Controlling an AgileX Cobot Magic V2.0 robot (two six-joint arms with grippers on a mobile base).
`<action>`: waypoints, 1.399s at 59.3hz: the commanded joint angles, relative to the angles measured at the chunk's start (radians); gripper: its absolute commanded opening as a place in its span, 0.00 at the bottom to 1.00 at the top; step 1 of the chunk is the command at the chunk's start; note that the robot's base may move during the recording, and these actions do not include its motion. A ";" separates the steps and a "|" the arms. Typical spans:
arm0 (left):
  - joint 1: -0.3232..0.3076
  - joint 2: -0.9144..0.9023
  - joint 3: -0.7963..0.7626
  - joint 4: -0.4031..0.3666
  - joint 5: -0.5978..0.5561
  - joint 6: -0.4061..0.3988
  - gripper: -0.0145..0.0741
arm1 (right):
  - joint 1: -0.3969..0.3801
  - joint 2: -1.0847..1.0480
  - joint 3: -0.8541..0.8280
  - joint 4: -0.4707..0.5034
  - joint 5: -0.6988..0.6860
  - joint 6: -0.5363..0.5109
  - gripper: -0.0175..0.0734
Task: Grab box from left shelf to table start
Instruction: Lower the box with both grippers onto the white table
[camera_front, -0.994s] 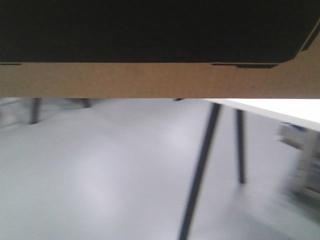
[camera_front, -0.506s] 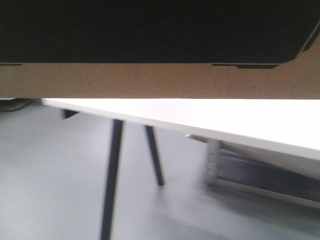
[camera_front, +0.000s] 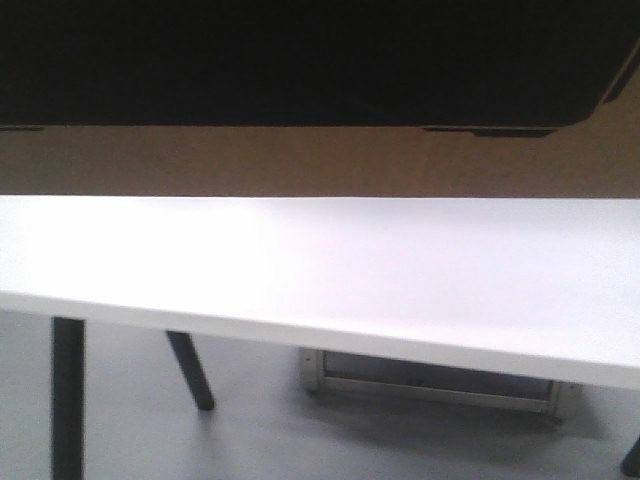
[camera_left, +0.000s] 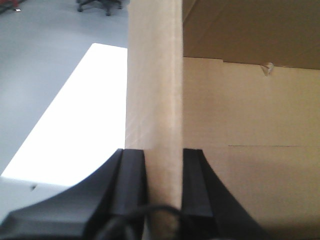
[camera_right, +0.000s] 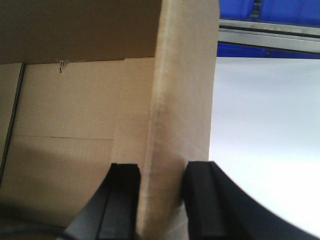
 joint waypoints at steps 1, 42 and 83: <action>0.002 -0.012 -0.046 0.052 -0.202 -0.012 0.07 | -0.010 0.019 -0.022 -0.148 -0.133 -0.007 0.25; 0.002 -0.012 -0.046 0.052 -0.202 -0.012 0.07 | -0.010 0.019 -0.022 -0.148 -0.133 -0.007 0.25; 0.002 -0.012 -0.046 0.052 -0.202 -0.012 0.07 | -0.010 0.019 -0.022 -0.148 -0.133 -0.007 0.25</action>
